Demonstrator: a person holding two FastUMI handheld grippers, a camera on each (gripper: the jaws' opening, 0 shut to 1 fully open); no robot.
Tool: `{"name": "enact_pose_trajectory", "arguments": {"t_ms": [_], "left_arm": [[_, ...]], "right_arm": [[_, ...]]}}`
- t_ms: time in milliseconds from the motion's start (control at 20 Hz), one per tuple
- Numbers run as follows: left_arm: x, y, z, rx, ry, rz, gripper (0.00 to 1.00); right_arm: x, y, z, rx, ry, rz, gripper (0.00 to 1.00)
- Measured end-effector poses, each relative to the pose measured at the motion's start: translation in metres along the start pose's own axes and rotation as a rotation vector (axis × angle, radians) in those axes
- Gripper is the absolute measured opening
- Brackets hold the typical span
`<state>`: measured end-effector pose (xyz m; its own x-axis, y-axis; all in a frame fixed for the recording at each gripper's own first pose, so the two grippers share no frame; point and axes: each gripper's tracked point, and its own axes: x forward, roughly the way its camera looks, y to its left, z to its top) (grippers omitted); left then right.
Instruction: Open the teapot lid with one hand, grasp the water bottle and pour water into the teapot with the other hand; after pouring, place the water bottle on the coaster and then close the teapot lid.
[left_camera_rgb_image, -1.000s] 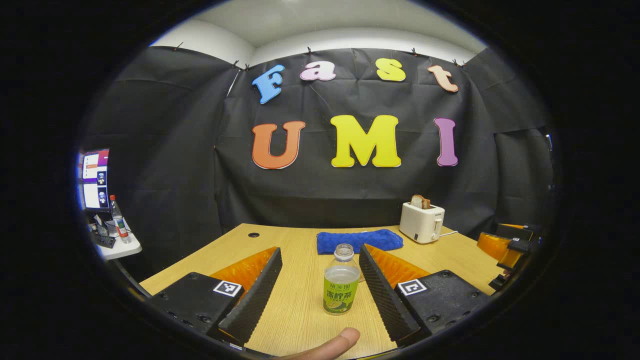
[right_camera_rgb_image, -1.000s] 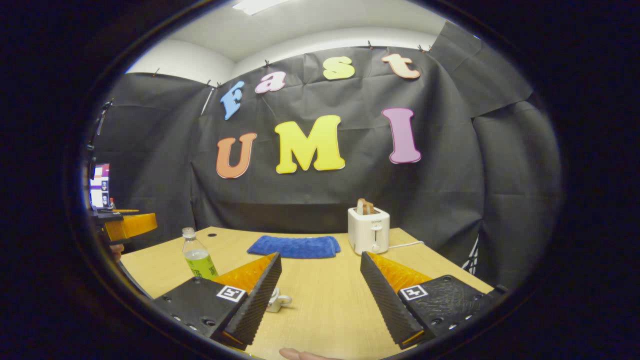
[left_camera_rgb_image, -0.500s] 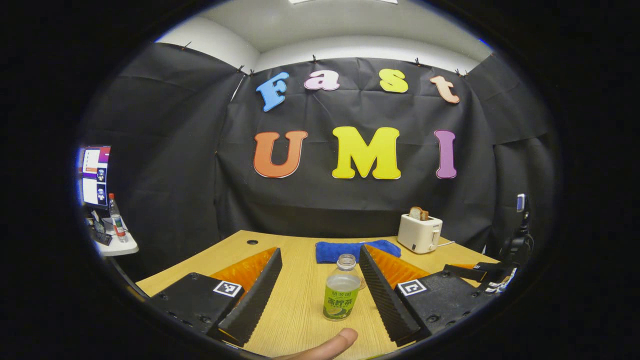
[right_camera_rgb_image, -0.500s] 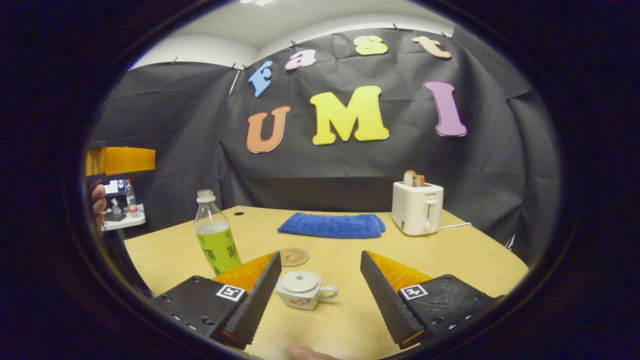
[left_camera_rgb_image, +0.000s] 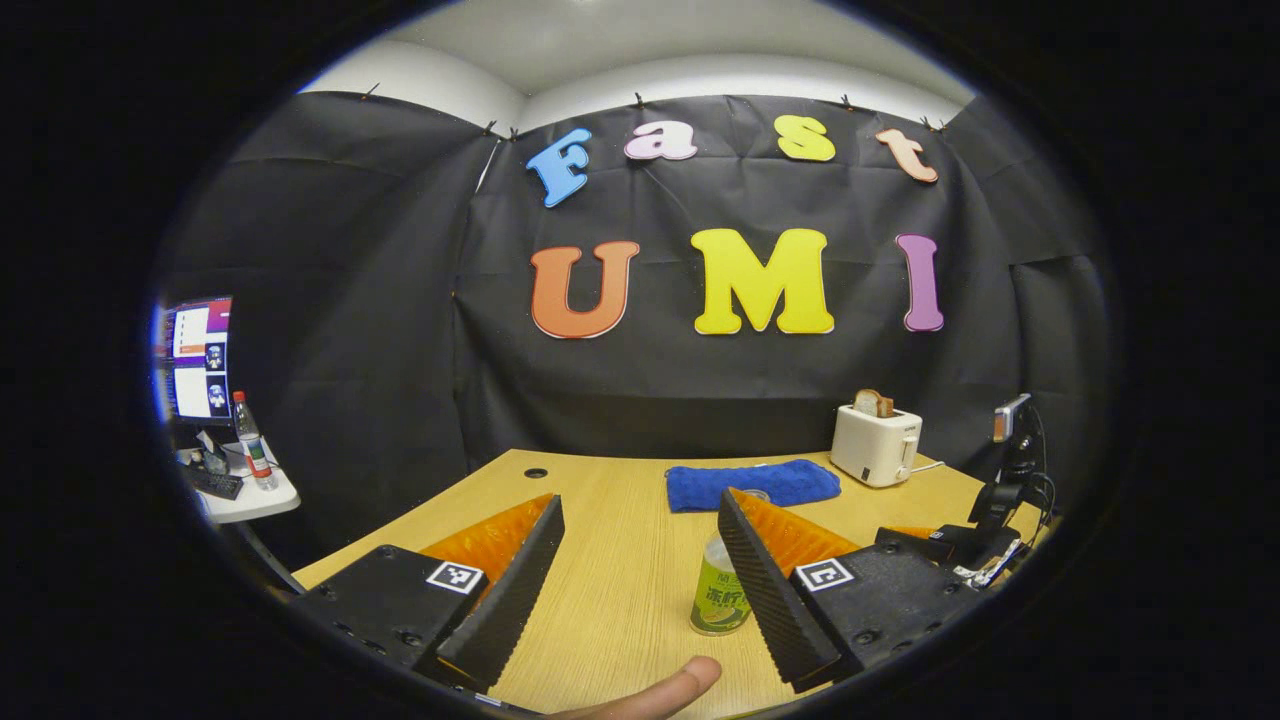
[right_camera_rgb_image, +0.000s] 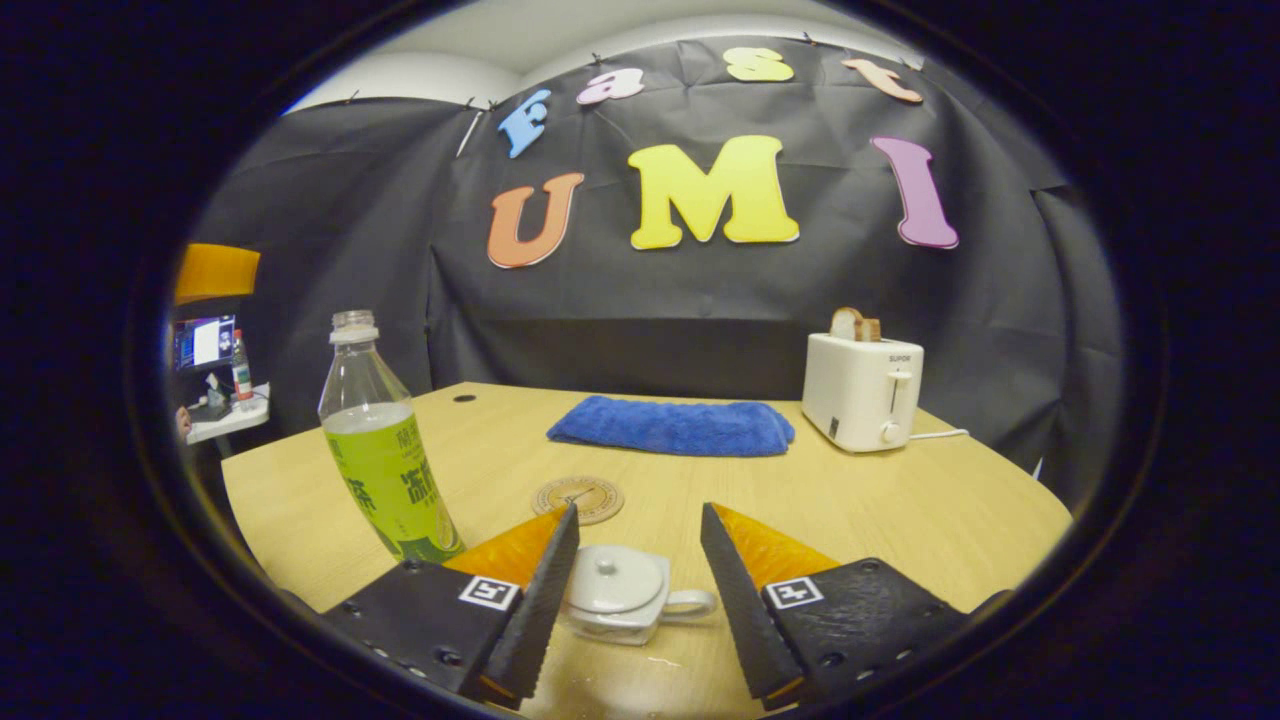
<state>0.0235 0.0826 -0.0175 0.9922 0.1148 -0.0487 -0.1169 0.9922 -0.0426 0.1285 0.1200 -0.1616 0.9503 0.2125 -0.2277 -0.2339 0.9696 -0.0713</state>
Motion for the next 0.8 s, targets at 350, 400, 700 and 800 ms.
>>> {"name": "enact_pose_trajectory", "arguments": {"t_ms": [350, 400, 700, 800], "left_arm": [[0.000, 0.003, -0.001, -0.012, 0.001, 0.000, 0.97], [0.001, 0.002, 0.000, -0.015, 0.002, -0.001, 0.97], [0.002, 0.002, -0.003, -0.019, 0.010, -0.011, 0.97], [0.002, 0.001, -0.003, -0.017, 0.004, -0.012, 0.98]], "right_arm": [[0.007, 0.009, -0.008, 0.032, 0.018, 0.057, 0.37], [0.007, 0.009, -0.010, 0.045, 0.024, 0.064, 0.36], [0.008, 0.011, -0.010, 0.006, 0.027, 0.050, 0.37], [0.009, 0.013, -0.007, -0.001, 0.028, 0.055, 0.16]]}}
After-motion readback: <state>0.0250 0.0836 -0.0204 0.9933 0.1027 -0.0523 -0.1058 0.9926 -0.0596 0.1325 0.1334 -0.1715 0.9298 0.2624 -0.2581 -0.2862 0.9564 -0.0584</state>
